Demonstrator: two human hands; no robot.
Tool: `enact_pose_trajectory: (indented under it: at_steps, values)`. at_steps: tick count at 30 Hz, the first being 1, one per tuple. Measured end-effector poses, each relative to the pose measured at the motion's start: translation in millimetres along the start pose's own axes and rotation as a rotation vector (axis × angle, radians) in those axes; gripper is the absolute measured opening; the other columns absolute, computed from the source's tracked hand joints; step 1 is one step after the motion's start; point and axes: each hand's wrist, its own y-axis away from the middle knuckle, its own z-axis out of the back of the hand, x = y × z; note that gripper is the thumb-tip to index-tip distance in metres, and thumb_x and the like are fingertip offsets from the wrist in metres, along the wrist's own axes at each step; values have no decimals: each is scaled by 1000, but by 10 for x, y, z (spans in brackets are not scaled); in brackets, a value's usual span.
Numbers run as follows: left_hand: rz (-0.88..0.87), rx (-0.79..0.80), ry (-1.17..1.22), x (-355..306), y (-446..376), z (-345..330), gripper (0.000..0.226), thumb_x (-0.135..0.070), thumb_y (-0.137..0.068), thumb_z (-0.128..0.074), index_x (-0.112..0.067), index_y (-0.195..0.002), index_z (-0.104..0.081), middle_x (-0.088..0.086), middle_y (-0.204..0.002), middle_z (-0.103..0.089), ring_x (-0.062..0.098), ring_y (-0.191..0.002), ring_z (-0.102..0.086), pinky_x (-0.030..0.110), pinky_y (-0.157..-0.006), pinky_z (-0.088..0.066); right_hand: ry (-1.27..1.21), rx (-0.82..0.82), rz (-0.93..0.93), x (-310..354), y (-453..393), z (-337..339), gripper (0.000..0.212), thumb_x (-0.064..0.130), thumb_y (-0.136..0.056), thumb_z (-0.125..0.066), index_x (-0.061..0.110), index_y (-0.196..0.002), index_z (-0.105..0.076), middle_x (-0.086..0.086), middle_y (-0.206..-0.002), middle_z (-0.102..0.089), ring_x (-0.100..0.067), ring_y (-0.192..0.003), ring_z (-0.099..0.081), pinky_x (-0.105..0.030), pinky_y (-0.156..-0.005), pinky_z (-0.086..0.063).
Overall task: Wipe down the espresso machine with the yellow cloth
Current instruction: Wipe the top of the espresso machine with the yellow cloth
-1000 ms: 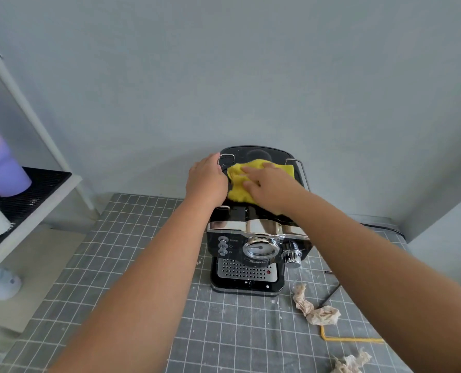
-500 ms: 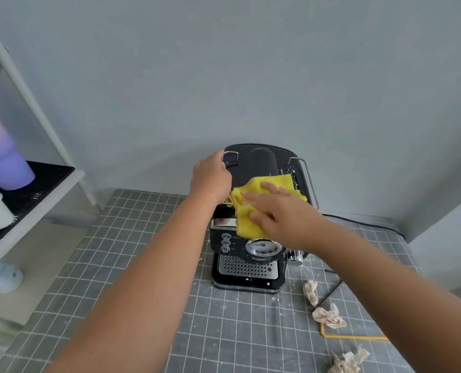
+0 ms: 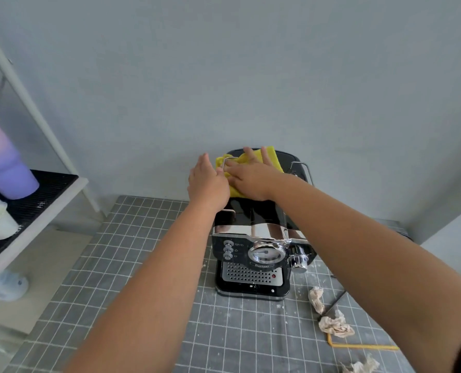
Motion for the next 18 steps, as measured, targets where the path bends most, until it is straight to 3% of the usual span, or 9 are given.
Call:
enact_pose_trajectory:
  at_steps: [7,13,18]
  values:
    - [-40,19,-111,-35,38,23,55,-21,-101,-32,-14,-153,-12,4,-159,-17,28,-146,-14,46,-117,-18,-28,-41,-6,42,317,-92,45,37,-102,-21,43,-146,-25,24,-155,-18,-23,-147,7,-63,-103,23]
    - [-44,47,-105,-8,15,11,54,-22,-102,-30,-15,-153,-12,3,-160,-16,27,-146,-12,46,-117,-17,-219,-47,126,7,1030,-135,44,33,-103,-30,31,-146,-34,24,-153,-23,-15,-147,-1,-50,-118,3]
    - [-38,56,-60,-6,9,6,53,-22,-103,-30,-16,-153,-15,3,-159,-20,28,-146,-12,47,-117,-18,-247,-61,138,-88,1082,-115,44,32,-102,-35,32,-146,-35,9,-149,-40,-14,-147,-6,-45,-119,1]
